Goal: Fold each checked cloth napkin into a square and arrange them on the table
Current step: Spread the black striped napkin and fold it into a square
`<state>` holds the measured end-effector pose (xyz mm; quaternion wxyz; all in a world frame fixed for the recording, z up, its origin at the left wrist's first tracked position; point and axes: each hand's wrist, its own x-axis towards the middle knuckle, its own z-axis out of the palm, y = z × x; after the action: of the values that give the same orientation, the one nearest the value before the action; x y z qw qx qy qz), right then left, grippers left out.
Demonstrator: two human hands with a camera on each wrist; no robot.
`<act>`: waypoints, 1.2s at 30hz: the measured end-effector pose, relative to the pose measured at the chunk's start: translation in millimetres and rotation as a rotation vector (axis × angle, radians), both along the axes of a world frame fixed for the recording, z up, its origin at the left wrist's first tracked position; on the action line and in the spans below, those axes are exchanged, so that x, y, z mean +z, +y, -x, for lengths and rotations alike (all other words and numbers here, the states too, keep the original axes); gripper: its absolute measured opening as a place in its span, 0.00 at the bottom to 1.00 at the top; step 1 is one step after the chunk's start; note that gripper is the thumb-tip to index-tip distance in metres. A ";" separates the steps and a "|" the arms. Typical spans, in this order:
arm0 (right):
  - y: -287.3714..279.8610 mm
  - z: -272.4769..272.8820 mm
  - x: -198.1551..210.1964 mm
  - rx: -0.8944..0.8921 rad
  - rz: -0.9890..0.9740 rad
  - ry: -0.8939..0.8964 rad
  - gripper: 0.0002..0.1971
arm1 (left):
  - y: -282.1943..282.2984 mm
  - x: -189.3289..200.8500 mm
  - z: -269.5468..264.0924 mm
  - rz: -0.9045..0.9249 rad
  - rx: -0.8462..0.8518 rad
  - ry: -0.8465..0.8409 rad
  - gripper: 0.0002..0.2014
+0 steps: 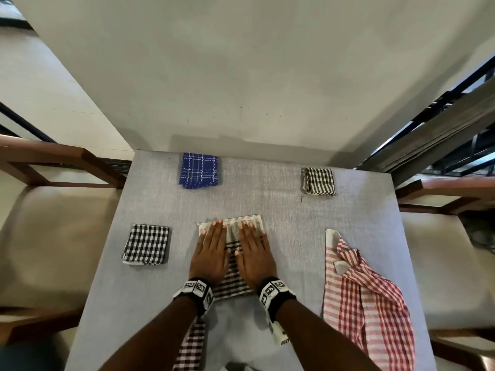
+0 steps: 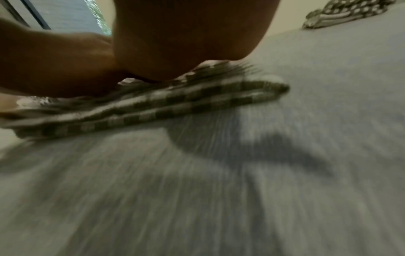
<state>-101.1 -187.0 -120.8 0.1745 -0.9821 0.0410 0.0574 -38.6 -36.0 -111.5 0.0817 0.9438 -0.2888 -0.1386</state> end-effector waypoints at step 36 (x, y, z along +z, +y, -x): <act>4.3 15.1 5.5 -0.041 0.051 0.052 0.34 | -10.2 -2.3 38.3 0.091 0.150 -0.043 0.32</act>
<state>-116.2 -182.7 -115.4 0.1495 -0.9834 0.0672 0.0782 -76.8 -46.2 -113.7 0.1285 0.9608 -0.2249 -0.0984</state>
